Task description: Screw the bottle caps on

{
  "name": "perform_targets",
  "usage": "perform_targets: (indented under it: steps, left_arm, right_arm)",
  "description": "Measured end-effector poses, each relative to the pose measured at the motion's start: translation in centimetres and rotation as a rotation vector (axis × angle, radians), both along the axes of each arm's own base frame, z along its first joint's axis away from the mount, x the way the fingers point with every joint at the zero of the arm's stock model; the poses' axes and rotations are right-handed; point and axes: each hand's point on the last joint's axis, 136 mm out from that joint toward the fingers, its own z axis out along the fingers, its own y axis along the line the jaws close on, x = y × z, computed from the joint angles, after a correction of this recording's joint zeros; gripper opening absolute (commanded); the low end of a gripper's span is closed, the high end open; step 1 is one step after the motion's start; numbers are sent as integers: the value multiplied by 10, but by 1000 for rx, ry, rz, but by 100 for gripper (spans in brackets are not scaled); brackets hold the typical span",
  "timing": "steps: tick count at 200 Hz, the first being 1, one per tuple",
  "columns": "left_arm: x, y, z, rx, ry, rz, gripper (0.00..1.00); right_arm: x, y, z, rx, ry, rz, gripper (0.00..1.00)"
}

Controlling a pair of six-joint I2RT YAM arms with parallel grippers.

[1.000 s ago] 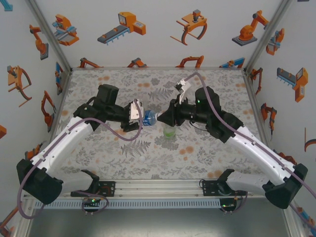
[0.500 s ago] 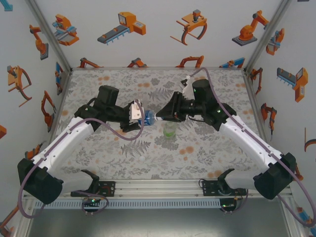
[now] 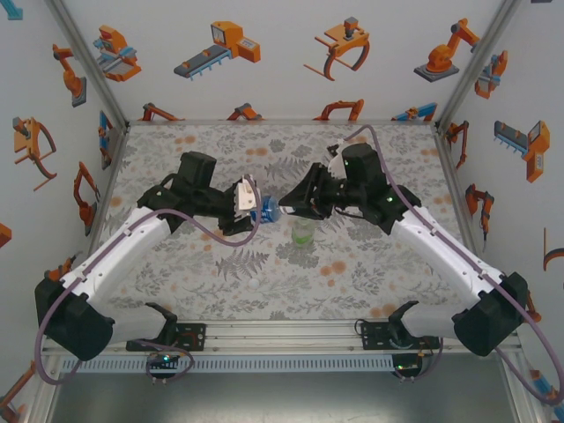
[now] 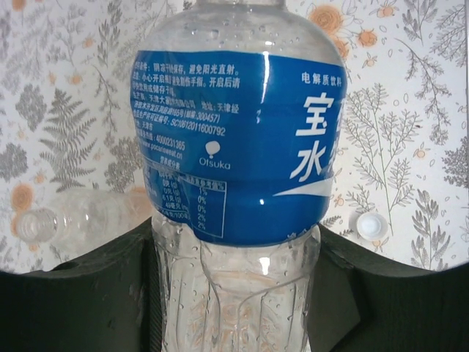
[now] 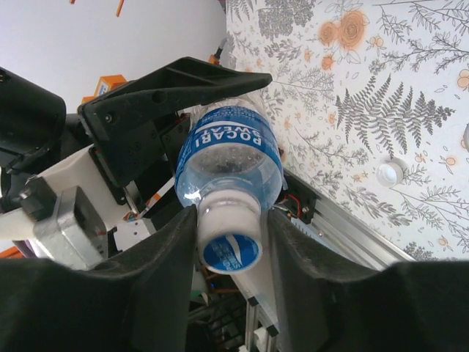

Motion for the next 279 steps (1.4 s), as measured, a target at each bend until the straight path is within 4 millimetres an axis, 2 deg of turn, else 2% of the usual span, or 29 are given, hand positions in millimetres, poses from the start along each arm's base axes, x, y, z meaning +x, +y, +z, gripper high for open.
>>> perform_targets:
  steps: [26, 47, 86, 138, 176, 204, 224, 253, 279]
  left_arm:
    - [-2, -4, 4, -19, 2, -10, 0]
    - [-4, -5, 5, -29, 10, -17, 0]
    - [-6, -7, 7, -39, 13, -28, 0]
    - [-16, -12, 12, -68, 31, -77, 0]
    - [-19, -13, 13, -81, 37, -95, 0]
    - [-20, -13, 14, -82, 35, -99, 0]
    - [-20, -14, 14, -85, 36, -105, 0]
    - [-22, -14, 14, -91, 42, -115, 0]
    - [-23, -15, 15, -94, 38, -123, 0]
  right_arm:
    - [0, 0, -1, -5, -4, 5, 52]
    - [0, -1, 0, -21, -20, 11, 61]
    - [0, -5, 1, -50, -50, 22, 68]
    - [6, -11, 22, -77, -182, 20, 71]
    - [10, -25, 35, -164, -317, 8, 69]
    - [9, -45, 45, -283, -490, 15, 67]
    - [-1, -55, 65, -330, -672, 60, 61]
    - [-30, -64, 97, -355, -1009, 172, 54]
    - [-61, -60, 105, -335, -1286, 337, 54]
